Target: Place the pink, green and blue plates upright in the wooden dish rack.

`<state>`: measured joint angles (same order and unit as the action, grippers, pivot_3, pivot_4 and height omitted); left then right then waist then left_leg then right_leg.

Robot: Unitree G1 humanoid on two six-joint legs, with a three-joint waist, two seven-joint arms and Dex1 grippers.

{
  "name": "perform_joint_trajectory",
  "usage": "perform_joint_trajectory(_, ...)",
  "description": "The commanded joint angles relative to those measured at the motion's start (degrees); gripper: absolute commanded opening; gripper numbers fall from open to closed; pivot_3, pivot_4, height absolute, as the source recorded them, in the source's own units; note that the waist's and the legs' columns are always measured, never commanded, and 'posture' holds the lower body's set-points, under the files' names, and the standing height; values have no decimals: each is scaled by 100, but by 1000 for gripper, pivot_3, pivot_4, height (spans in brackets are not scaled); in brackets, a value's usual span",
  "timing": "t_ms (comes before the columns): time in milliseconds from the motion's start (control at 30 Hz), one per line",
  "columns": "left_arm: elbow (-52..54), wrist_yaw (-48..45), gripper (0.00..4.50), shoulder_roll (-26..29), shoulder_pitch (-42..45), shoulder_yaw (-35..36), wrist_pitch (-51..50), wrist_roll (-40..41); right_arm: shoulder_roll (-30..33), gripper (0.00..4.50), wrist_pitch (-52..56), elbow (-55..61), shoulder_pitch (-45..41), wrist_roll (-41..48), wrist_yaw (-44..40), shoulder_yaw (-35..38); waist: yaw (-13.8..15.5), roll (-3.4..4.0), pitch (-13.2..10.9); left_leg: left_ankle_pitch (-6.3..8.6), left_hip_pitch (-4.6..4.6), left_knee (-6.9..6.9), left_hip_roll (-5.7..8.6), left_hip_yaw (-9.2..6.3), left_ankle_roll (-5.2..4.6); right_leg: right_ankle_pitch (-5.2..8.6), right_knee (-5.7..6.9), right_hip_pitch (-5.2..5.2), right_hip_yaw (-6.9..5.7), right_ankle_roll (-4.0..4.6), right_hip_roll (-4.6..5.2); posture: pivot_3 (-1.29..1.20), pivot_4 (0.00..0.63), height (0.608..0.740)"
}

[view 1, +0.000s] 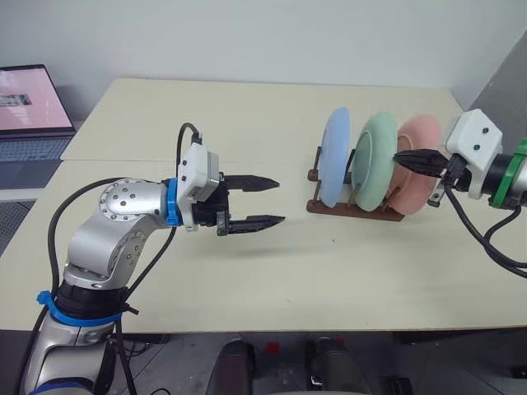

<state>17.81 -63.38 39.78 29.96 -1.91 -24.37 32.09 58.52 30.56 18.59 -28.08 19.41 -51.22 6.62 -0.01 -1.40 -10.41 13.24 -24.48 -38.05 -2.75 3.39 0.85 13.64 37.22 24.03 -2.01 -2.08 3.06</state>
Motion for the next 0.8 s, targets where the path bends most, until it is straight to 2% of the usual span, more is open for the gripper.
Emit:
perform_joint_trajectory(33,5,85,3044,70,2,150,79,-92,155,32,14,49,-101,83,-68,346,0,0,0,0,0,0,0,0,0,0,0,0,0,0,0,0,150,740)
perform_joint_trajectory(100,-54,65,3044,199,-24,202,61,-166,258,32,117,47,-64,257,-224,544,1,0,0,0,0,0,0,0,0,0,1,1,0,0,0,0,150,740)
perform_joint_trajectory(200,-243,-62,3598,735,-149,316,115,-489,683,634,448,39,166,675,-770,1082,3,0,0,0,0,2,-1,0,0,0,1,1,-2,1,0,0,150,740)
perform_joint_trajectory(333,-347,-6,4500,1165,-311,506,278,-776,1282,1980,454,-130,682,743,-1413,1606,4,0,0,1,1,5,-3,3,0,1,-2,1,-4,2,1,0,150,740)
perform_joint_trajectory(467,-196,116,4500,1697,-772,768,154,-1111,1809,3401,63,-481,1298,390,-2082,2098,3,1,0,1,4,2,-4,3,0,1,-1,0,0,1,4,0,150,740)
perform_joint_trajectory(567,-52,111,4500,2033,-1216,860,32,-1250,1936,3401,-221,-732,1594,232,-2316,2285,-11,2,1,1,10,4,-7,5,0,1,0,1,3,1,3,0,150,740)
perform_joint_trajectory(800,78,210,4500,2051,-1611,1111,-98,-1146,1944,3401,-689,-1162,1612,58,-2413,2090,-7,3,2,-1,13,-1,-8,4,0,8,10,0,4,-9,5,0,150,740)
